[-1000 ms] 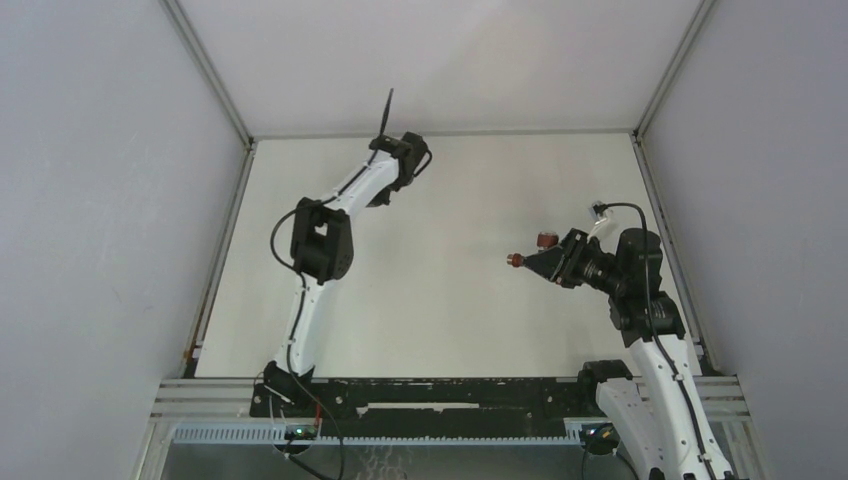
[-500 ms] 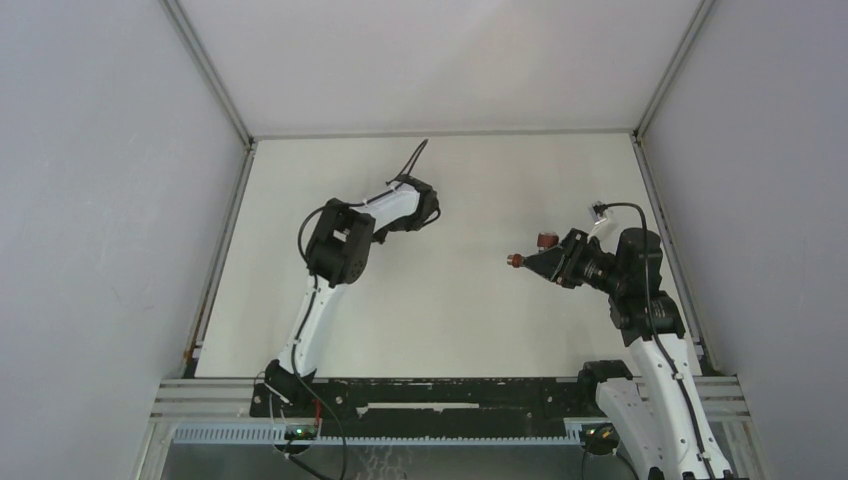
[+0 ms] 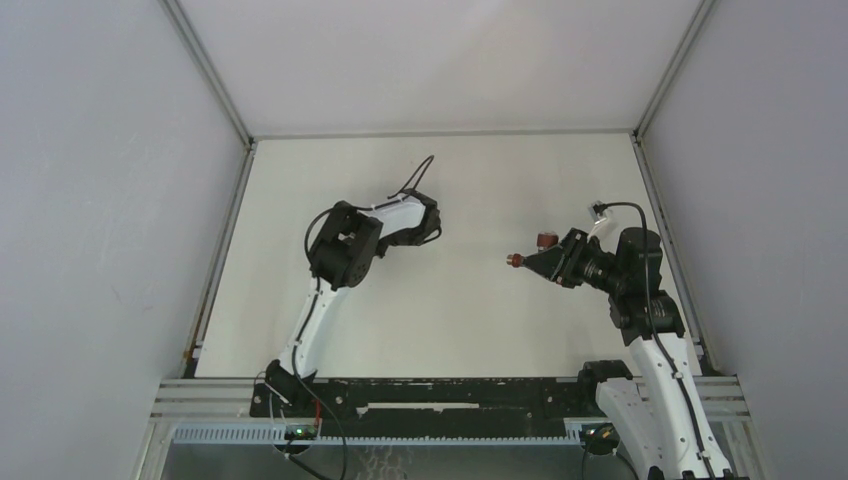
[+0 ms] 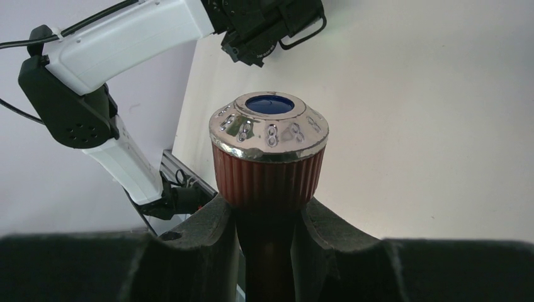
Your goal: Install the water faucets
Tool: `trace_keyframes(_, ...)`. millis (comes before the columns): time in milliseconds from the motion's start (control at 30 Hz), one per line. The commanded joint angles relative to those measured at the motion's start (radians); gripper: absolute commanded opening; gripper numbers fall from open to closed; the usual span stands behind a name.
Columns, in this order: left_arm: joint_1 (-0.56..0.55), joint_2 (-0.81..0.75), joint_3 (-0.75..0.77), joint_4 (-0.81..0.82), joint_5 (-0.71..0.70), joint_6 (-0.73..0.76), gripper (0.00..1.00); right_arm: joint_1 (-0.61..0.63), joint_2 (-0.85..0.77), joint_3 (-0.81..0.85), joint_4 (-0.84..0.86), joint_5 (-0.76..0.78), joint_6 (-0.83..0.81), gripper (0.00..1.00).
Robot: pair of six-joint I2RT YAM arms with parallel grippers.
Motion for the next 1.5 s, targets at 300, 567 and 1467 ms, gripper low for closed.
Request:
trace_keyframes(300,-0.05,-0.008,-0.022,-0.016,0.046,-0.059,0.0,-0.005,0.0,0.047,0.065,-0.024,0.013,0.0)
trace_keyframes(567,-0.053,0.008,-0.019,-0.015,0.077,-0.057,0.06,-0.005,0.003,0.047,0.056,-0.02,0.006,0.0)
trace_keyframes(1467,-0.08,0.017,0.008,-0.013,0.108,-0.038,0.31,-0.005,-0.001,0.047,0.053,-0.022,0.002,0.0)
